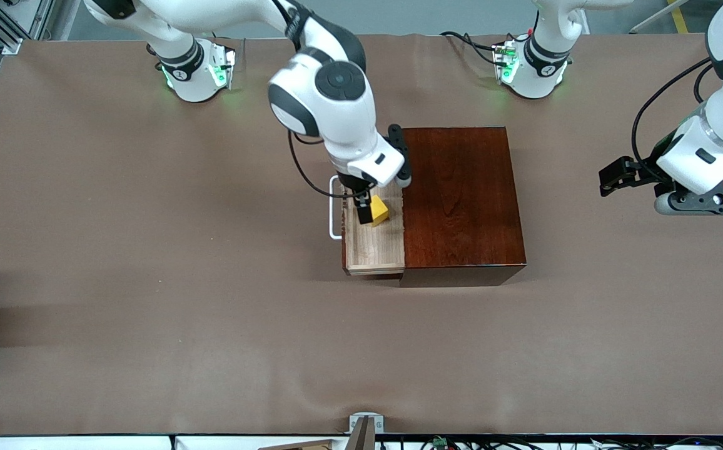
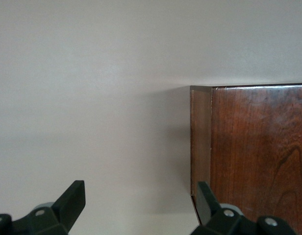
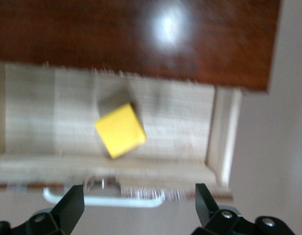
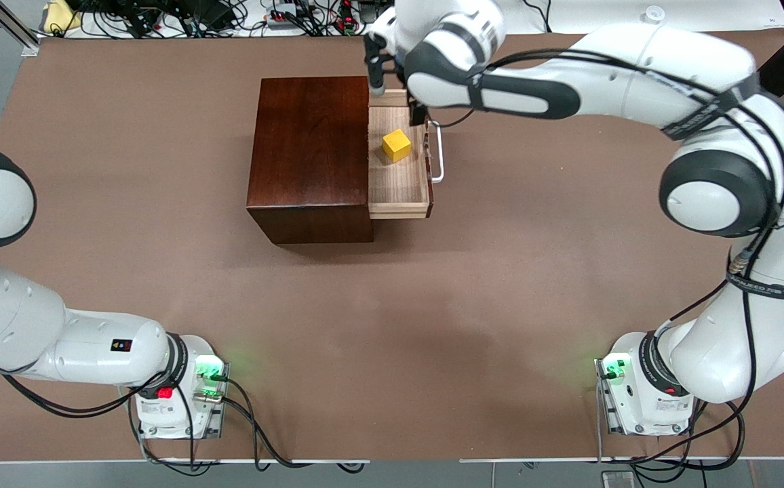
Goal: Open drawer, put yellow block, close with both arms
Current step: 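Withdraw the right gripper while the left gripper reaches toward the drawer, then push the drawer front with the left gripper into the box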
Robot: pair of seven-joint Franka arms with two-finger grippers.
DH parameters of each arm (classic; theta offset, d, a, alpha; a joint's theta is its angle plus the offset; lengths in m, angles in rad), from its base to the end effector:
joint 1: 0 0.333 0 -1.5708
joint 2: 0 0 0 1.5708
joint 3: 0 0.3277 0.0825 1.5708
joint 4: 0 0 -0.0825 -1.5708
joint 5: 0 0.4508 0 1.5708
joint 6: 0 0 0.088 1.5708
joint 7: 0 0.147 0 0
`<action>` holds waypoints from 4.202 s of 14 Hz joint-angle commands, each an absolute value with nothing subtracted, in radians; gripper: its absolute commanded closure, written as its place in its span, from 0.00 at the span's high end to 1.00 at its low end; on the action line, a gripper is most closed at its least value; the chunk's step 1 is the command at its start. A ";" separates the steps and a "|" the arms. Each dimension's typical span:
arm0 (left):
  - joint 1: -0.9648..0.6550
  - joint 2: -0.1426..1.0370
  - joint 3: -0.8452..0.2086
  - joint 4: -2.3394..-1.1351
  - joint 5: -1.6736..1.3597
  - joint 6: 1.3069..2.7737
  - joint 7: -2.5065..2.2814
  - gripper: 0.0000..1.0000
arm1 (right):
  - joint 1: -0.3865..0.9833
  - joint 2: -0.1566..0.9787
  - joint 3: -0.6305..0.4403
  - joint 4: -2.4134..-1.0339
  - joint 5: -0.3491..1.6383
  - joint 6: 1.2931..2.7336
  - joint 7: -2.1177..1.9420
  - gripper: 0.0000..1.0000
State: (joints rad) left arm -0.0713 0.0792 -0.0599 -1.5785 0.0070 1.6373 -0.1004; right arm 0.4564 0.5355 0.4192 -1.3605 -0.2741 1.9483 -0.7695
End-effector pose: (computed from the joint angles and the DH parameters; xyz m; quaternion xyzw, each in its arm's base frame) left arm 0.6441 -0.0828 0.5475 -0.9998 0.0156 0.0099 0.0023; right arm 0.5655 0.5482 0.3917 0.6697 0.7405 0.0502 0.0238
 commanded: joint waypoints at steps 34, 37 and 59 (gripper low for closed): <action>-0.555 0.709 -0.468 -1.256 0.153 2.112 0.544 1.00 | 0.018 0.037 -0.081 -1.589 0.069 1.528 -0.018 1.00; -0.685 0.729 -0.300 -1.253 0.153 2.151 0.567 1.00 | 0.015 0.034 -0.083 -1.594 0.069 1.529 -0.018 1.00; -0.696 0.741 -0.229 -1.258 0.215 1.935 0.679 1.00 | 0.008 0.038 -0.078 -1.588 0.045 1.531 -0.037 1.00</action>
State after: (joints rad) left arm -0.6919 0.7504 -0.2432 -1.2574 0.1710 2.0253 0.6384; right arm 0.0056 0.0614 -0.0802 -1.5683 0.0518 1.5226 -0.0329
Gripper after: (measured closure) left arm 0.000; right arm 0.000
